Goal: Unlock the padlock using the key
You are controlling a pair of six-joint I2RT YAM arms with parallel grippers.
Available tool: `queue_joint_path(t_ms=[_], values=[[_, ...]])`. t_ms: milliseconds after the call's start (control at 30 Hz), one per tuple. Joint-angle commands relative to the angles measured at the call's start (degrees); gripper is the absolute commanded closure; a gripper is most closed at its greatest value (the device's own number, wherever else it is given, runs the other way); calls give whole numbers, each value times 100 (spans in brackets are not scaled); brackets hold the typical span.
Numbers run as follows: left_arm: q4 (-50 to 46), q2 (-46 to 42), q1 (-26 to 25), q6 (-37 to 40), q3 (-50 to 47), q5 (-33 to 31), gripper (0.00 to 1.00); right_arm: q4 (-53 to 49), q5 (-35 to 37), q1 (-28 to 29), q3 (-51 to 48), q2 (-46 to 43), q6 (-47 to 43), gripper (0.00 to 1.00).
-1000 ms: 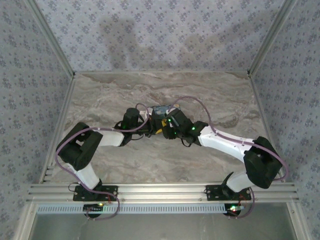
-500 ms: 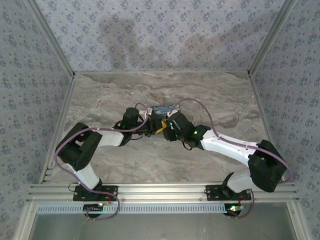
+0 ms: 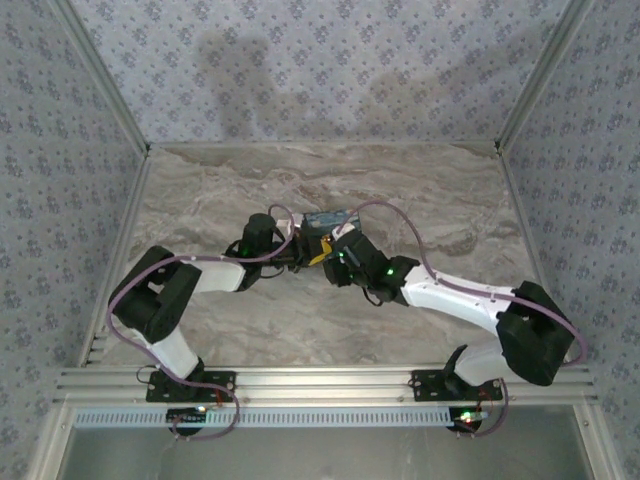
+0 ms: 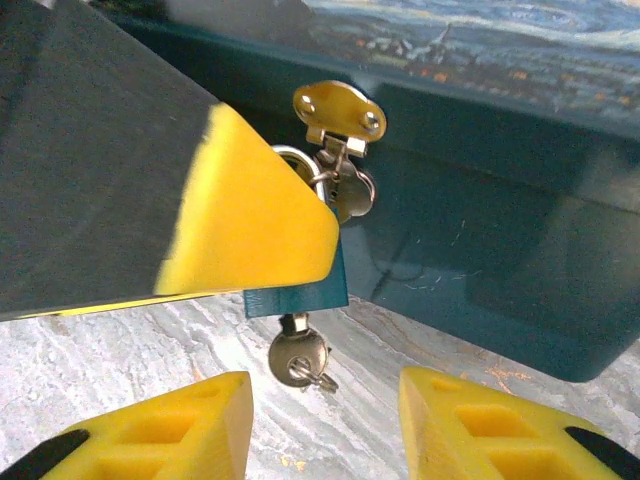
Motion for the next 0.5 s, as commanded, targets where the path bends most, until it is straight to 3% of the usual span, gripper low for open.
queue_joint_path(t_ms=[0, 467], values=[[247, -286, 38, 14, 197, 150, 100, 38, 222, 26, 243, 133, -51, 57], [251, -313, 32, 9, 167, 176, 100, -66, 199, -71, 673, 540, -297, 62]])
